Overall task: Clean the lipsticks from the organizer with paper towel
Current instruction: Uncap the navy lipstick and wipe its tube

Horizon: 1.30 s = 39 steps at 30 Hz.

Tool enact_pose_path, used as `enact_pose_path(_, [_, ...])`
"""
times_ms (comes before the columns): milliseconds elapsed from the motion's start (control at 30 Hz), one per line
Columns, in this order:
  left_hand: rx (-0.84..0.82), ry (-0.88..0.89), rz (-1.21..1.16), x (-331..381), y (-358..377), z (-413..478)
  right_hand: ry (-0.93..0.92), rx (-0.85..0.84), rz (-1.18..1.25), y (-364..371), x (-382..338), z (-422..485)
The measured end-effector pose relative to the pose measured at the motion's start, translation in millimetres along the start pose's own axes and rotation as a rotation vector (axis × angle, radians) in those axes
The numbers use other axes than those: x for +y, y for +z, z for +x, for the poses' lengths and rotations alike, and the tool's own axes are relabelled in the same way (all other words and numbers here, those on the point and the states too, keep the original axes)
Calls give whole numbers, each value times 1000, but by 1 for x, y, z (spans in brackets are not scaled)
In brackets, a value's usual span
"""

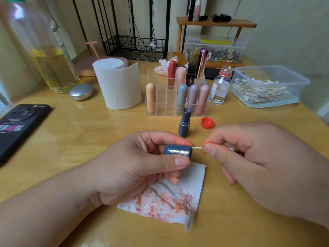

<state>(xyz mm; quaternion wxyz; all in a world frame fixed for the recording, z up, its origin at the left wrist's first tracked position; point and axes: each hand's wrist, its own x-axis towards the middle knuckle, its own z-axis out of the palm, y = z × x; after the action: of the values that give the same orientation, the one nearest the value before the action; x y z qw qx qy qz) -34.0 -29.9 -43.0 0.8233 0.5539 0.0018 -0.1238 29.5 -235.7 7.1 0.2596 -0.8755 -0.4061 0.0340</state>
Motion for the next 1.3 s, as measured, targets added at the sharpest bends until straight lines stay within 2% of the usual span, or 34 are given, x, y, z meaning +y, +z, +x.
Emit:
enact_pose_path(200, [-18,15,-4,-1,0,0,106,-90,26,-5,-5,-3])
enact_pose_path(367, [-22,37,20,-4,-1,1,209,-275,284,-9,-3,-2])
enact_pose_path(467, [-55,31,-66,-3,-5,2,199,-295,360,-11,4,1])
enact_pose_path(533, [-85,24,-149,-2,-8,2,147,-250,372,-14,8,3])
enact_pose_path(633, [-104,10,-180,-1,-12,3,116,-47,330,-22,24,9])
enact_pose_path(700, [-112,6,-170,-2,-12,3,213,153,270,-23,41,17])
enact_pose_path(767, [-114,7,-162,-3,-12,3,323,255,145,-15,56,27])
enact_pose_path(867, [-111,4,-153,-3,-11,3,422,203,24,6,68,38])
enact_pose_path(1033, [-114,11,-154,-3,-10,2,425,175,-79,15,76,48])
enact_pose_path(1300, [-124,16,-143,-4,-10,3,426,154,-88,18,76,49])
